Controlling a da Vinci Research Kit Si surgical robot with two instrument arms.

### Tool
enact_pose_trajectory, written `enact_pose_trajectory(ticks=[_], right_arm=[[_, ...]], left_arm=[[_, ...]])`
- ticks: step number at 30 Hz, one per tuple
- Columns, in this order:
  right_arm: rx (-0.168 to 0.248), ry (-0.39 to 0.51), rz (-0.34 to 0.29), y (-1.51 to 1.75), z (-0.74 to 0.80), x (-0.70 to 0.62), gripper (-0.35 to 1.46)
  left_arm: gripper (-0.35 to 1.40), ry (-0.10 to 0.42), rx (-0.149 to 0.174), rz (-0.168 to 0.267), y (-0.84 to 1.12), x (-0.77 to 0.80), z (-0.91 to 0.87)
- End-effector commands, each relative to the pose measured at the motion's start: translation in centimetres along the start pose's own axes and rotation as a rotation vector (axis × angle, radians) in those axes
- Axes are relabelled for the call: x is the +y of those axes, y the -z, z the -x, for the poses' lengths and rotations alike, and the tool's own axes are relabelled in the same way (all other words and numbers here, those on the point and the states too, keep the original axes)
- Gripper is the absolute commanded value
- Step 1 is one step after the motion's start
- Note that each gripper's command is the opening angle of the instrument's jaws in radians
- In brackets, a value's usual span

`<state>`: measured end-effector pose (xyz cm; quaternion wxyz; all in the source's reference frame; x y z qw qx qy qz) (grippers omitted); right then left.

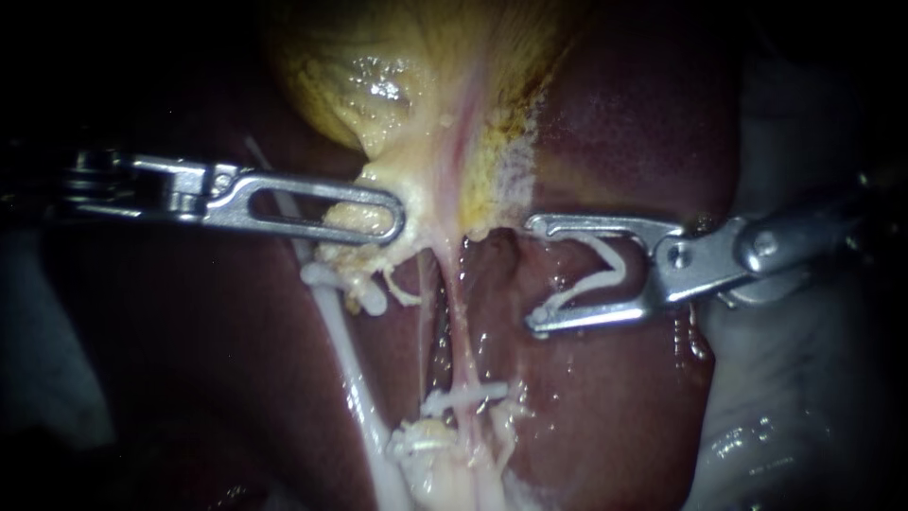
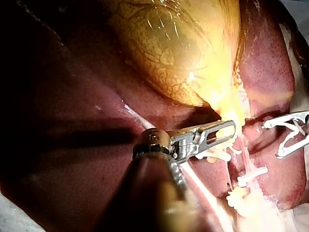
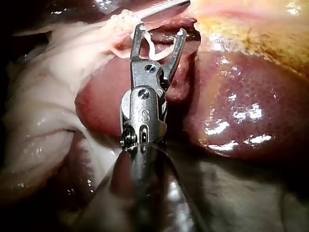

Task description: Clipping second clip right tube

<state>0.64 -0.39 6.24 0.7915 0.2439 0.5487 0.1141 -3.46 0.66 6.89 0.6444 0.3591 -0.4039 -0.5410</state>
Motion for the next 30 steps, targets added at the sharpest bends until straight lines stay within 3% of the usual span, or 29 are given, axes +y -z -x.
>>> enact_pose_trajectory(ticks=[1, 6, 10, 20, 30], right_arm=[[0.000, -0.028, -0.006, -0.05, 0.04, -0.02, 0.47], [-0.004, -0.126, -0.041, -0.34, 0.24, -0.10, 0.46], [-0.010, -0.178, -0.055, -0.55, 0.29, -0.12, 0.45], [0.067, -0.275, -0.092, -0.86, 0.21, -0.11, 0.45], [0.084, -0.344, -0.106, -0.91, 0.19, -0.12, 0.32]], left_arm=[[-0.35, 0.000, 0.000, 0.000, 0.00, 0.00, 0.00], [-0.35, 0.000, 0.000, 0.000, 0.00, 0.00, 0.00], [-0.35, 0.000, 0.000, 0.000, 0.00, 0.00, 0.00], [-0.35, 0.000, 0.000, 0.000, 0.00, 0.00, 0.00], [-0.35, 0.000, 0.000, 0.000, 0.00, 0.00, 0.00]])
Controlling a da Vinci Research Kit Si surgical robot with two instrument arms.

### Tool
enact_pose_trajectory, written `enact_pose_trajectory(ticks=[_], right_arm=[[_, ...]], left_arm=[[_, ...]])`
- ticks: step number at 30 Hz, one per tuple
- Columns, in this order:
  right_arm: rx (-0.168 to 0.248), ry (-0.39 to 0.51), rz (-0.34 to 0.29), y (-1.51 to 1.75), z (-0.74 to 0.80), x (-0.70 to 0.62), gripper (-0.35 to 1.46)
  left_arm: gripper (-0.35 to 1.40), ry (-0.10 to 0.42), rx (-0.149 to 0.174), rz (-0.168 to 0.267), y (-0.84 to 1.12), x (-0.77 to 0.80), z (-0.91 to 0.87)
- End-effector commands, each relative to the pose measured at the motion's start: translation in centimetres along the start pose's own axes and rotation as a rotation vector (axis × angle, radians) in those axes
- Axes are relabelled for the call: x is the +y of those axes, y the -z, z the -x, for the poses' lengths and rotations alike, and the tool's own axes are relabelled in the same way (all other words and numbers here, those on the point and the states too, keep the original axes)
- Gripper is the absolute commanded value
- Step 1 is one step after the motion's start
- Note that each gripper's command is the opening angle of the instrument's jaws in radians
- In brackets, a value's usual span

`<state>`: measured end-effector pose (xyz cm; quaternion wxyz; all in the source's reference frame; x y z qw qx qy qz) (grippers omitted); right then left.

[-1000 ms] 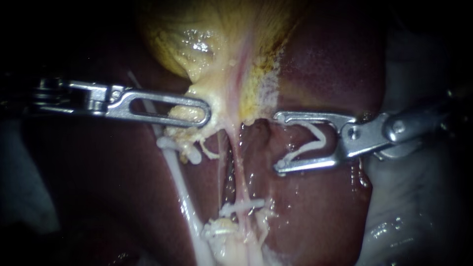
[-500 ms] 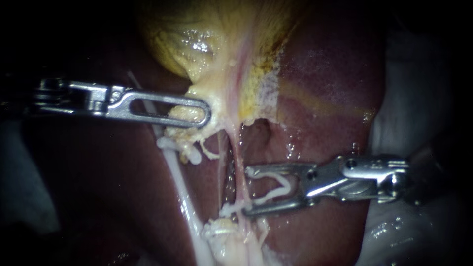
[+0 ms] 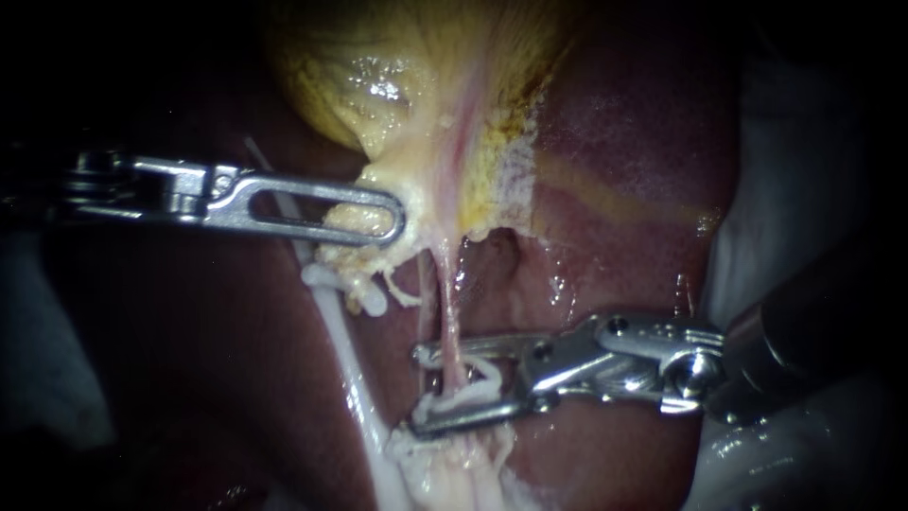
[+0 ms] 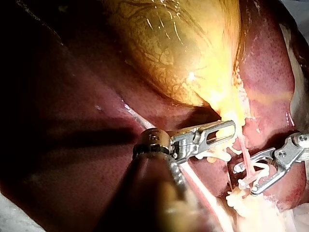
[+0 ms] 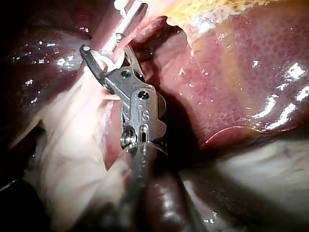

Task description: Clipping second clip right tube

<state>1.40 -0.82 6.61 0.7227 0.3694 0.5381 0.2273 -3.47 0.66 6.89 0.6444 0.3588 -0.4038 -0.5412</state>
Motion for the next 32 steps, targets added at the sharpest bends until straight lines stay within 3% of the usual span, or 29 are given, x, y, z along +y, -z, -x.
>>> enact_pose_trajectory(ticks=[1, 8, 11, 19, 32], right_arm=[[-0.002, -0.016, 0.001, 0.01, -0.01, -0.01, 0.27], [-0.005, -0.097, -0.008, 0.07, 0.01, -0.02, -0.35], [-0.005, -0.127, -0.008, 0.08, 0.01, -0.02, -0.35], [-0.019, -0.125, -0.009, 0.11, 0.04, -0.08, -0.35], [-0.021, -0.106, -0.014, 0.13, 0.04, -0.06, -0.35]], left_arm=[[-0.35, 0.000, 0.000, 0.000, 0.00, 0.00, 0.00], [-0.35, 0.000, 0.000, 0.000, 0.00, 0.00, 0.00], [-0.35, 0.000, 0.000, 0.000, 0.00, 0.00, 0.00], [-0.35, 0.000, 0.000, 0.000, 0.00, 0.00, 0.01], [-0.35, 0.000, 0.000, 0.000, 0.00, 0.00, 0.01]])
